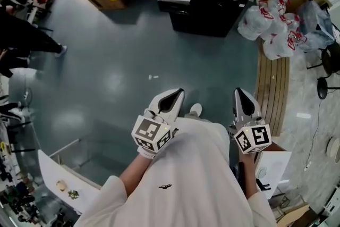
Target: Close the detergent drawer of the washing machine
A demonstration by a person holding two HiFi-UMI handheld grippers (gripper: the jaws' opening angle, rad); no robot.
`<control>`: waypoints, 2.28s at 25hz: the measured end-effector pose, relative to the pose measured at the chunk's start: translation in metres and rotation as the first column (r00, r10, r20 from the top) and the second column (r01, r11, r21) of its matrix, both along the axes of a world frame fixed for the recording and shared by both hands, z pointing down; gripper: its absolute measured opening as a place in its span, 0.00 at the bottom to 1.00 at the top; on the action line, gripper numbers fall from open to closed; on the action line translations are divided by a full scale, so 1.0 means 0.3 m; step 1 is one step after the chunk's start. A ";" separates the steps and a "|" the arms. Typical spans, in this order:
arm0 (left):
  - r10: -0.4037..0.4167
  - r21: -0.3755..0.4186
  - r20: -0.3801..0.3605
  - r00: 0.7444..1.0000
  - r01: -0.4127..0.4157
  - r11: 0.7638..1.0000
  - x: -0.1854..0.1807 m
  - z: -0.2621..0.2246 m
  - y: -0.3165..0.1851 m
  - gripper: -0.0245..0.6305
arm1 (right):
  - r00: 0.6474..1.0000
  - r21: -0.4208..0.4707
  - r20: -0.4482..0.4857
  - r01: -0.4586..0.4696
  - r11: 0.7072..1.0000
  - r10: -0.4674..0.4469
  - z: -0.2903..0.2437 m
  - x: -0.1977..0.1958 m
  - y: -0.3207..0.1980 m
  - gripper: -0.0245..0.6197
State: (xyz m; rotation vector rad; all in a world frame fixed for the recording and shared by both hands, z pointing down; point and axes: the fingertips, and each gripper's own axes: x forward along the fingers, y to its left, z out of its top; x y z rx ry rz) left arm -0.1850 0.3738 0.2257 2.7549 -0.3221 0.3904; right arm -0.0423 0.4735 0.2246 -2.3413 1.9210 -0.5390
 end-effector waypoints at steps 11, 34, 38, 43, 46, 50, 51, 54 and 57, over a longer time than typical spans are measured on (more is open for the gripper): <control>-0.024 0.002 0.062 0.998 0.024 1.000 0.099 0.018 0.003 0.07 | 0.996 -0.012 0.081 -0.027 1.000 0.028 0.083 0.153 0.027 0.03; -0.060 -0.051 -0.003 0.998 0.060 0.997 0.388 0.009 -0.493 0.07 | 1.000 -0.066 0.002 0.005 0.998 -0.004 0.009 0.437 -0.432 0.03; -0.057 -0.054 -0.021 0.998 0.055 0.997 0.427 -0.015 -0.628 0.07 | 0.999 -0.069 -0.019 0.028 0.997 -0.029 -0.018 0.455 -0.569 0.03; -0.043 -0.068 -0.027 0.999 0.041 0.997 0.458 0.018 -0.785 0.07 | 0.996 -0.079 -0.063 0.050 0.996 -0.055 -0.037 0.464 -0.739 0.03; -0.043 -0.073 -0.036 0.998 0.040 0.996 0.472 0.031 -0.879 0.07 | 0.995 -0.085 -0.077 0.052 0.995 -0.059 -0.042 0.480 -0.834 0.03; -0.063 -0.084 -0.059 0.996 0.058 0.995 0.476 0.046 -1.012 0.07 | 0.993 -0.103 -0.085 0.069 0.992 -0.078 -0.041 0.475 -0.958 0.03; -0.072 -0.088 -0.061 0.996 0.067 0.994 0.475 0.055 -1.048 0.07 | 0.992 -0.109 -0.088 0.079 0.991 -0.089 -0.041 0.467 -0.987 0.03; -0.091 -0.080 -0.056 0.994 0.087 0.993 0.475 0.080 -1.148 0.07 | 0.989 -0.133 -0.083 0.113 0.985 -0.124 -0.022 0.442 -1.049 0.03; -0.112 -0.086 -0.047 0.993 0.108 0.990 0.470 0.098 -1.197 0.07 | 0.989 -0.171 -0.061 0.125 0.977 -0.137 0.008 0.441 -1.060 0.03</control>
